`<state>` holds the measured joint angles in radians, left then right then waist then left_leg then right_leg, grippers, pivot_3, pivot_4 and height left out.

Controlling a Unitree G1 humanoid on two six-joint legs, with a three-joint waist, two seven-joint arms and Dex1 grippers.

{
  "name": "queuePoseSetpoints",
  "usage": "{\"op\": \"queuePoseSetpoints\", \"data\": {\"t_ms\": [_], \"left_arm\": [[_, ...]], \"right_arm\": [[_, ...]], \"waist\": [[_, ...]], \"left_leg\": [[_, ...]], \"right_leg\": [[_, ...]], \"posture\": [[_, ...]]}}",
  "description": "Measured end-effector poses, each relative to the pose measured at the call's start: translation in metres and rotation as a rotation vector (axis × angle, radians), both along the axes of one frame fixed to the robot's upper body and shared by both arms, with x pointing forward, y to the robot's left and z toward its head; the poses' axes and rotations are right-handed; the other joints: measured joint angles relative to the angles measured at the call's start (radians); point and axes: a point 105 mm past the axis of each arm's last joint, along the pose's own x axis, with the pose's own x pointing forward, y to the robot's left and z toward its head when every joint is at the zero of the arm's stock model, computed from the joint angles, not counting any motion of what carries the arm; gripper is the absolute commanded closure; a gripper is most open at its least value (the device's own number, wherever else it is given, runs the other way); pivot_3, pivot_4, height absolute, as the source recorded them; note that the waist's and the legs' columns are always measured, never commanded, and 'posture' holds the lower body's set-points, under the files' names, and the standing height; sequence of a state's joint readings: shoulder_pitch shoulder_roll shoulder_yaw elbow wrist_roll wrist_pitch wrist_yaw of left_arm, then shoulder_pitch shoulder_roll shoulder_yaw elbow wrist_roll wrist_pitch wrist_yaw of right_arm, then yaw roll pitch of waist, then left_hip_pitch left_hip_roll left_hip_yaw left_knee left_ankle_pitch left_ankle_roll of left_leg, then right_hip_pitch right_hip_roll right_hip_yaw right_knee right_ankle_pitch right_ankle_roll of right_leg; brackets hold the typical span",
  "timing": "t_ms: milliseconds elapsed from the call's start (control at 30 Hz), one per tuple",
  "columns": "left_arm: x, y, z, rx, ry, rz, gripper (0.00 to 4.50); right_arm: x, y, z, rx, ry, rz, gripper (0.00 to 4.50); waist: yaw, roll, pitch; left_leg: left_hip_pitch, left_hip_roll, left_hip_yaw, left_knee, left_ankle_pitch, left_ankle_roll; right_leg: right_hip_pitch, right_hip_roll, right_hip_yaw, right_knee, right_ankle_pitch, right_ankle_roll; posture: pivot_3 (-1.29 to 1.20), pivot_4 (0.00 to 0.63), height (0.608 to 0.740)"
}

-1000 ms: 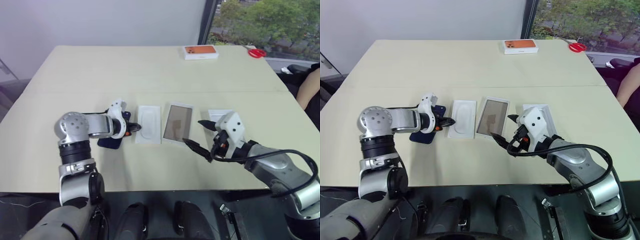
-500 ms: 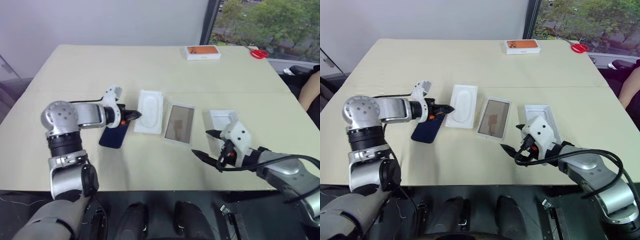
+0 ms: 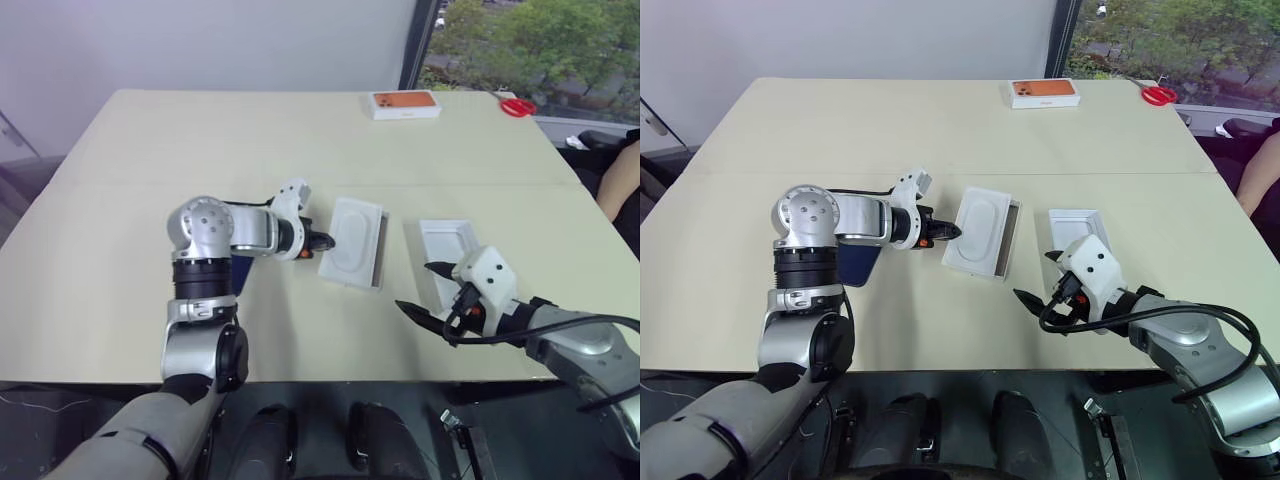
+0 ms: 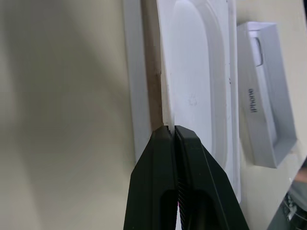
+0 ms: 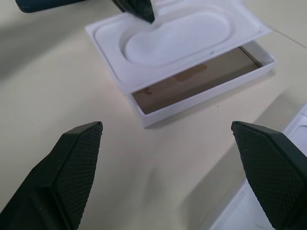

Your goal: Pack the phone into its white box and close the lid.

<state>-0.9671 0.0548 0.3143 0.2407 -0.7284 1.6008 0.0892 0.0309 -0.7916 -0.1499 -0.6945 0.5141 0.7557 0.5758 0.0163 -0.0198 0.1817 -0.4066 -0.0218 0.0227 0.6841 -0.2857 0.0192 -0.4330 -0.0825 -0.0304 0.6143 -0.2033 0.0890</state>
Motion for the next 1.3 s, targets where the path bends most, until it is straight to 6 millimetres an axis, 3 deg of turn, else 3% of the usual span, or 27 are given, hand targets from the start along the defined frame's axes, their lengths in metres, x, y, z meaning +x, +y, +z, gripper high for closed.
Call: {"op": "queuePoseSetpoints", "data": {"t_ms": [300,533,633,867,1033,1133,1300], "left_arm": [[0.002,-0.014,-0.002,0.019,0.006,-0.002,4.46],[0.006,-0.014,-0.004,0.021,0.005,0.021,4.46],[0.007,-0.015,-0.006,0.007,0.013,0.026,3.53],[0.007,-0.016,-0.003,-0.027,0.008,0.014,0.03],[0.003,-0.012,0.001,-0.048,0.010,-0.023,0.03],[0.006,0.001,0.012,-0.062,-0.039,-0.021,0.00],[0.019,0.041,0.045,-0.059,-0.310,0.033,0.00]], "right_arm": [[0.000,0.000,-0.001,0.010,-0.004,-0.015,0.00],[0.000,0.001,-0.001,0.016,-0.005,-0.016,0.00],[0.000,0.001,0.000,0.016,-0.006,-0.016,0.00],[0.000,0.002,0.000,0.021,-0.011,-0.015,0.00],[0.006,0.007,0.010,0.032,-0.051,-0.011,0.00],[0.013,0.012,0.015,0.063,-0.075,-0.025,0.72],[0.034,0.023,0.023,0.115,-0.080,-0.069,3.22]], "waist": [[-0.002,0.000,0.000],[-0.001,0.000,0.000],[-0.001,0.000,0.000],[-0.002,0.000,0.000],[-0.004,0.000,0.000],[-0.006,0.000,0.000],[-0.007,0.001,0.000]], "left_leg": [[0.000,0.000,0.000,0.000,0.000,0.000],[0.000,0.000,0.000,0.000,0.000,0.000],[0.000,0.000,0.000,0.000,0.000,0.000],[0.000,0.000,0.000,0.000,0.000,0.000],[0.000,0.000,0.000,0.000,0.000,0.000],[0.000,0.001,0.000,0.000,0.000,0.000],[0.001,0.001,0.000,0.000,0.002,-0.004]], "right_leg": [[0.000,0.000,0.000,0.000,0.000,0.000],[0.000,0.000,0.000,0.000,0.000,0.000],[0.000,0.000,0.000,0.000,0.000,0.000],[0.000,0.000,0.000,0.000,0.000,0.000],[0.000,0.000,0.000,0.001,0.000,0.000],[-0.001,0.001,0.000,0.001,0.000,0.000],[-0.001,0.000,0.000,0.002,0.000,0.000]], "posture": [[0.00,0.150,0.740],[0.00,0.150,0.740],[0.00,0.150,0.740],[0.00,0.150,0.740],[0.00,0.150,0.740],[0.00,0.150,0.740],[0.00,0.150,0.740]]}}
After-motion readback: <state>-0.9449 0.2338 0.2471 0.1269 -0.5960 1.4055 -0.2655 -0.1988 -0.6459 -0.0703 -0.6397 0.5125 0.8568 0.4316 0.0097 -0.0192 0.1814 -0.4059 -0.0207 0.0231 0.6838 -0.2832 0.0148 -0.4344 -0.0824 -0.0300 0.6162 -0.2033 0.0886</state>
